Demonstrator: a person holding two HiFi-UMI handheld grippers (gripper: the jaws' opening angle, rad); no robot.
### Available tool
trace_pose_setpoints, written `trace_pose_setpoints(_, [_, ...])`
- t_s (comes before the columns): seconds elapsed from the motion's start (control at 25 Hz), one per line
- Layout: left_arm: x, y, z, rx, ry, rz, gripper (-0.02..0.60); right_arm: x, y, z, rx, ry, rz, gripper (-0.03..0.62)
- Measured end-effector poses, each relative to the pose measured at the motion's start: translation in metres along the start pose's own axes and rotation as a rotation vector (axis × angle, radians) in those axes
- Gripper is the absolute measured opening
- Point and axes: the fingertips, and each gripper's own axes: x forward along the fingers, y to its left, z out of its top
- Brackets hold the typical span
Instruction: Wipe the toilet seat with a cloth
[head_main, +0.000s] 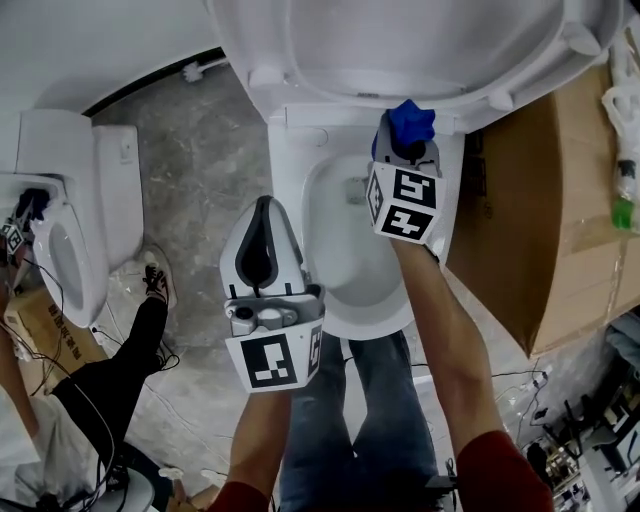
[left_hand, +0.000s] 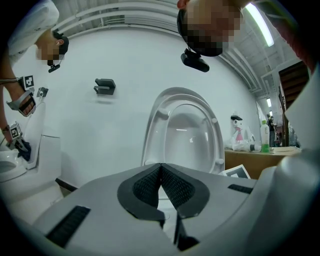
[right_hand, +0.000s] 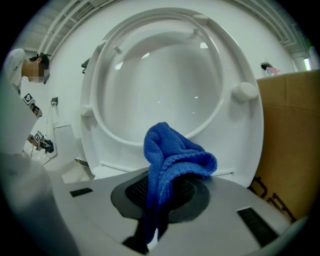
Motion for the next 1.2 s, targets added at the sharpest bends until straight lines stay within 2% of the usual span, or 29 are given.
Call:
trace_pose_setpoints(0.32, [-0.009,0.026,0.009,-0.009,-0.011,0.016,0.017,0.01,0.084,0.001,-0.076,0.017,0.157,0.058])
trace_pose_setpoints(0.6, [-0.01,0.024,0.028,-0.011,-0.018,0.013,0.017,-0.027,0.094,0.031,-0.055,-0.016,0.206,0.058])
trace_pose_setpoints(0.84, [-0.017,-0.001,0.083,-0.024,-0.031,-0.014,0.017,-0.123,0.095,0.116,-0.028,-0.157,0.239,0.058])
trace_pose_setpoints(1.2, [-0.036,-0.07,0.224,0.005,-0.077,-0.108,0.017,-0.282,0.064,0.283,-0.001,-0.323,0.246,0.059])
